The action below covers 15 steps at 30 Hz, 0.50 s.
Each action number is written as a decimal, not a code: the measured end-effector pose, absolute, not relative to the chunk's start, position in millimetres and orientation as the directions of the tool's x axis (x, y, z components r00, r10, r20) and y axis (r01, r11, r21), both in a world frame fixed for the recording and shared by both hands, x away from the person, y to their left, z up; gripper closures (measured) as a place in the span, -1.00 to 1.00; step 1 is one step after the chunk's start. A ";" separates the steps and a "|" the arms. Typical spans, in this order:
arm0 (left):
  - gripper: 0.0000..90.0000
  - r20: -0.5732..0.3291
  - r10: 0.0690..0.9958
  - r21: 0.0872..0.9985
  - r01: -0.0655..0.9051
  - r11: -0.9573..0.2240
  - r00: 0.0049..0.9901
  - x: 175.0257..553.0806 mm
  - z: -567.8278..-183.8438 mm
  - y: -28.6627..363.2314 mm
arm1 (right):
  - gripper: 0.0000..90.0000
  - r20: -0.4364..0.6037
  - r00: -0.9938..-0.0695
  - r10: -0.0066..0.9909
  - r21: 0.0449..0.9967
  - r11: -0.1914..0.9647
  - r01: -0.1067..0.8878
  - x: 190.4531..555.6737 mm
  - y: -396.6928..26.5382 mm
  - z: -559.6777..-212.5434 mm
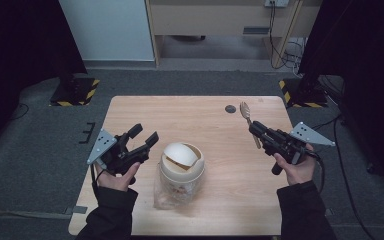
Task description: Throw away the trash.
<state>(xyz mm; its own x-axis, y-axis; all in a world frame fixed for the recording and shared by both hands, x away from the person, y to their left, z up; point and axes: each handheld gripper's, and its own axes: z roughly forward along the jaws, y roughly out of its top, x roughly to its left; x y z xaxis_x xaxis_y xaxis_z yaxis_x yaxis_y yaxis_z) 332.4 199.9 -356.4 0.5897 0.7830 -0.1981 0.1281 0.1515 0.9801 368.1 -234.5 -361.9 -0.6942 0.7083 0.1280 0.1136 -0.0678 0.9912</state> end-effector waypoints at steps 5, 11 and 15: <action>-0.26 -0.188 0.754 0.982 0.126 0.140 0.629 340.4 -344.7 175.7 | 0.78 0.110 -0.714 0.692 0.993 -0.053 0.101 365.7 -225.0 -360.5; -0.22 -0.185 0.731 0.983 0.129 0.133 0.657 345.7 -339.5 153.0 | 0.78 0.100 -0.735 0.670 0.994 -0.035 0.103 365.0 -212.8 -363.6; -0.18 -0.191 0.717 0.981 0.142 0.129 0.671 347.7 -340.1 140.2 | 0.78 0.092 -0.751 0.654 0.994 -0.012 0.112 364.1 -203.6 -368.1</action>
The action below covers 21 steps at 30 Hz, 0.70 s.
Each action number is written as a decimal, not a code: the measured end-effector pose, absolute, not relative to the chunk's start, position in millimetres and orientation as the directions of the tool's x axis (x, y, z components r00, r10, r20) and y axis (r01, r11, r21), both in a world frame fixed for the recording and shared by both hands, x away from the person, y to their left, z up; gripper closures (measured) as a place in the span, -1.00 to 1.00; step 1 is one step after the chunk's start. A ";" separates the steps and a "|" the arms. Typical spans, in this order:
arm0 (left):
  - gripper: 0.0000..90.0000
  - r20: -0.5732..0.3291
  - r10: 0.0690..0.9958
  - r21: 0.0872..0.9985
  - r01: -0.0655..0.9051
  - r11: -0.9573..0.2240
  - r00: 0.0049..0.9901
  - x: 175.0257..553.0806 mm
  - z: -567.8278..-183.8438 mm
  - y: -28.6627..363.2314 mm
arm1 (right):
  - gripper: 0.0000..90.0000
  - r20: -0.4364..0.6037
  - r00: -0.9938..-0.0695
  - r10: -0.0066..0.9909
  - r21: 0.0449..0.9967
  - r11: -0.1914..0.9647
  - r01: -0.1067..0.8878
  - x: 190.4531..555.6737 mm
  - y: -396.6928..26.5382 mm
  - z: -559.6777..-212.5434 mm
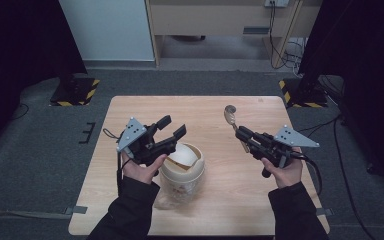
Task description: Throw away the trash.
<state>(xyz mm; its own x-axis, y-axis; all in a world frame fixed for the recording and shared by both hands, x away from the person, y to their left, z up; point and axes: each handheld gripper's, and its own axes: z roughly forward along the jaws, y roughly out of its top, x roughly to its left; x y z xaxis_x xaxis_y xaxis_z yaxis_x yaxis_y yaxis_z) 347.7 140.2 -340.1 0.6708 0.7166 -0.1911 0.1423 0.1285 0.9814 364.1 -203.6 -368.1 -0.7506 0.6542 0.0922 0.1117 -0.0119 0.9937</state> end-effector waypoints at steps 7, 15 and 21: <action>-0.12 -0.196 0.700 0.980 0.160 0.118 0.687 350.2 -341.4 124.2 | 0.78 0.075 -0.777 0.625 0.993 0.022 0.113 361.4 -187.7 -373.3; -0.04 -0.204 0.680 0.977 0.189 0.098 0.704 352.3 -341.2 101.5 | 0.78 0.082 -0.799 0.596 0.993 0.022 0.118 359.2 -179.7 -378.0; 0.03 -0.205 0.678 0.975 0.209 0.078 0.705 354.6 -340.8 83.0 | 0.78 0.090 -0.811 0.578 0.994 0.005 0.113 358.2 -179.4 -377.3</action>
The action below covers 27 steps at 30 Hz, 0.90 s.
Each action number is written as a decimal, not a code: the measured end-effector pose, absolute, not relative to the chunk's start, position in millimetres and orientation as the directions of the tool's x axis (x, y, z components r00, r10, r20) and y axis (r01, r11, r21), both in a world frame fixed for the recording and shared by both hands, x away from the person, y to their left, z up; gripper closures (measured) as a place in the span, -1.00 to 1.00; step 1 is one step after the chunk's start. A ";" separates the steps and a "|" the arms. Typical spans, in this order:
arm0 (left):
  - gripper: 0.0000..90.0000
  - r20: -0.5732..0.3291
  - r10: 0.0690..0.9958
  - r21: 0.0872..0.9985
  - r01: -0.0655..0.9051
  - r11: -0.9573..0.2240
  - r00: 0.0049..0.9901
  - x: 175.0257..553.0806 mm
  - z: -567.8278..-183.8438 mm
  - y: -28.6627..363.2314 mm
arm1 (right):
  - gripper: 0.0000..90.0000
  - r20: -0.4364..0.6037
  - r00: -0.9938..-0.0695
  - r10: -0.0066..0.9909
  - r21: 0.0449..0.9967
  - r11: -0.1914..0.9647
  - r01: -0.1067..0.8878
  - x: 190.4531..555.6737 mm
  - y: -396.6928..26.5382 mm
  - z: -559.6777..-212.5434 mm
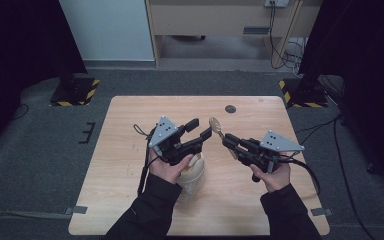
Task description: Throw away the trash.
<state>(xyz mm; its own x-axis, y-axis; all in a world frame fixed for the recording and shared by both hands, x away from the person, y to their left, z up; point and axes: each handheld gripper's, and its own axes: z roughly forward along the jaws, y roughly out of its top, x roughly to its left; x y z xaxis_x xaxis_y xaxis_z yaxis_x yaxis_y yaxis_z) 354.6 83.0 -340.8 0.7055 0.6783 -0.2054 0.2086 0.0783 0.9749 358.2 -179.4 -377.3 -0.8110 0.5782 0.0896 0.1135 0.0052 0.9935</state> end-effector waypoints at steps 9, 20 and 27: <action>0.36 -0.238 0.677 0.966 0.244 0.088 0.696 354.3 -343.6 72.3 | 0.78 0.067 -0.839 0.540 0.996 0.016 0.090 353.1 -172.6 -372.6; 0.88 -0.343 0.607 0.937 0.305 0.169 0.717 352.6 -340.7 72.8 | 0.77 0.070 -0.849 0.524 0.995 0.020 0.094 352.0 -167.0 -375.2; 0.88 -0.273 0.642 0.962 0.218 0.166 0.717 352.3 -328.2 88.1 | 0.33 0.100 -0.818 0.566 0.994 -0.017 0.110 354.7 -178.3 -366.9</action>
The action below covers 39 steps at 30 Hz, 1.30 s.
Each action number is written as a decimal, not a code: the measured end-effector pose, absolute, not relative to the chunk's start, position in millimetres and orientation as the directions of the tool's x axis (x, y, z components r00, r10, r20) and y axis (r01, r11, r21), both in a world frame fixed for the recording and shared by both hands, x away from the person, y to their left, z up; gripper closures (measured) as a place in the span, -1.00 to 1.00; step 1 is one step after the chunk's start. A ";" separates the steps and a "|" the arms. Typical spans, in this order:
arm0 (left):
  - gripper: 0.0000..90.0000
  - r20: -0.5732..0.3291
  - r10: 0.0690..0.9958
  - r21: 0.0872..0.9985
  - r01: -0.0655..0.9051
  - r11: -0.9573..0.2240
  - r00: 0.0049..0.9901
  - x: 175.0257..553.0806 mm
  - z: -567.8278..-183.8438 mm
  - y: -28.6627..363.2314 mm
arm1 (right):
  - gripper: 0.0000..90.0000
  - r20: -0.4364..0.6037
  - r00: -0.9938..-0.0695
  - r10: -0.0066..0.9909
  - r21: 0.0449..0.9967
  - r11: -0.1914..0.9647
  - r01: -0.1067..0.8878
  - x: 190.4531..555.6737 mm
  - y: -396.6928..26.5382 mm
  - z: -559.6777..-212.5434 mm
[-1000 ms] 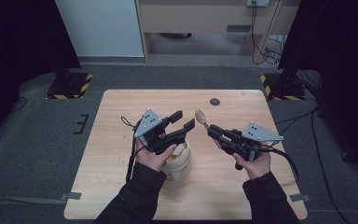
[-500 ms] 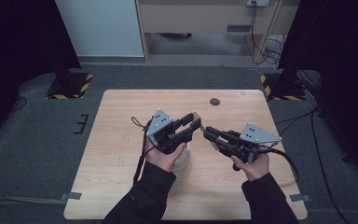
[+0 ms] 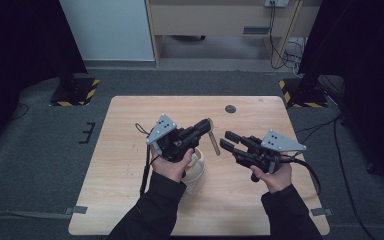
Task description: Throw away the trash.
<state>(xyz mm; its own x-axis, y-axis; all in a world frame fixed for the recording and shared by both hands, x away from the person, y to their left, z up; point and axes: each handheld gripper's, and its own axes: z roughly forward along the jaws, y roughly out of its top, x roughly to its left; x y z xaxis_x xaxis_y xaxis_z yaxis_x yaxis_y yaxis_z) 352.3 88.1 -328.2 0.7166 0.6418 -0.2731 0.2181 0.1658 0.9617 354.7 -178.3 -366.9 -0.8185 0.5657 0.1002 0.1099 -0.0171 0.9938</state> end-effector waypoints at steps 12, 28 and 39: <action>0.87 -0.146 0.713 0.986 0.162 0.047 0.685 366.7 -324.0 115.4 | -0.20 0.115 -0.691 0.713 0.981 0.027 0.191 377.9 -207.5 -393.1; 0.64 -0.129 0.684 0.971 0.230 -0.058 0.718 378.5 -358.0 118.9 | -0.24 0.121 -0.666 0.736 0.977 0.031 0.211 384.1 -217.4 -402.7; 0.27 -0.129 0.709 0.983 0.183 0.000 0.693 354.8 -352.7 164.8 | -0.28 0.140 -0.627 0.766 0.976 0.001 0.220 386.4 -235.0 -402.2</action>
